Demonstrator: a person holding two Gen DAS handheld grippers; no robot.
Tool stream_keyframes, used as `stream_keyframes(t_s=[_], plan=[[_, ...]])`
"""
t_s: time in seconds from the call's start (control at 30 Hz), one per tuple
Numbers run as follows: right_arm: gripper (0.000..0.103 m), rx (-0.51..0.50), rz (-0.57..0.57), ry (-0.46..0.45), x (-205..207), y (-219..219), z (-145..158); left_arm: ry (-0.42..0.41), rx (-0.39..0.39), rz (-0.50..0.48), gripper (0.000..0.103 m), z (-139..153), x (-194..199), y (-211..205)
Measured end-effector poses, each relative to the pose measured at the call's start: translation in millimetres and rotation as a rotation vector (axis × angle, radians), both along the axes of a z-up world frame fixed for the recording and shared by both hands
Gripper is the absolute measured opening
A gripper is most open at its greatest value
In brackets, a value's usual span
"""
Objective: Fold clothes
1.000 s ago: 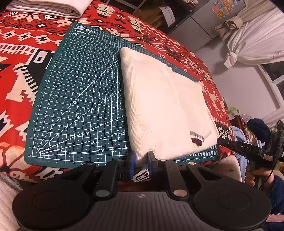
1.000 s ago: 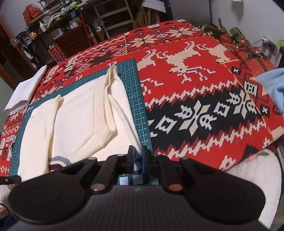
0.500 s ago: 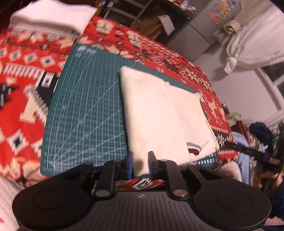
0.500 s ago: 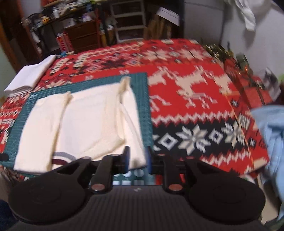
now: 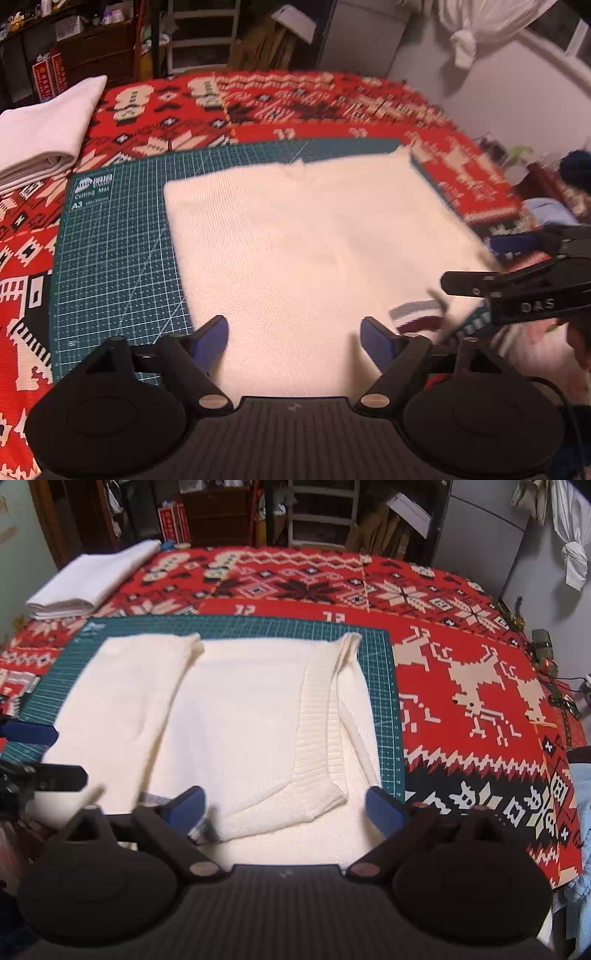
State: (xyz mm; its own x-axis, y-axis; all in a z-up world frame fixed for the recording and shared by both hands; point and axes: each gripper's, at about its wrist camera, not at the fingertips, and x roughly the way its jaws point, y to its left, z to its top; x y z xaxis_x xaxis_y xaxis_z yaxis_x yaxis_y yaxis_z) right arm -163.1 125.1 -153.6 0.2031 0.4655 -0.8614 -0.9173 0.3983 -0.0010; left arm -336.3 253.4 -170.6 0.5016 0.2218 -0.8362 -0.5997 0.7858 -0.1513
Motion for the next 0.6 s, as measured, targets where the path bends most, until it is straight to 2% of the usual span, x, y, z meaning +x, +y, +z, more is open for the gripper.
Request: stream_keyframes(t_s=[0.13, 0.27, 0.4, 0.6], plan=[[0.102, -0.055, 0.01, -0.002, 2, 6, -15, 0.056, 0.049, -0.042, 0.093, -3, 11, -9], [0.103, -0.053, -0.002, 0.033, 8, 6, -21, 0.109, 0.085, -0.06, 0.096, -6, 19, -14], [0.103, -0.054, -0.013, 0.048, 10, 6, -22, 0.162, 0.09, -0.073, 0.103, -9, 27, -16], [0.103, -0.075, -0.023, 0.072, 15, 12, -23, 0.241, 0.094, -0.091, 0.103, -13, 39, -19]])
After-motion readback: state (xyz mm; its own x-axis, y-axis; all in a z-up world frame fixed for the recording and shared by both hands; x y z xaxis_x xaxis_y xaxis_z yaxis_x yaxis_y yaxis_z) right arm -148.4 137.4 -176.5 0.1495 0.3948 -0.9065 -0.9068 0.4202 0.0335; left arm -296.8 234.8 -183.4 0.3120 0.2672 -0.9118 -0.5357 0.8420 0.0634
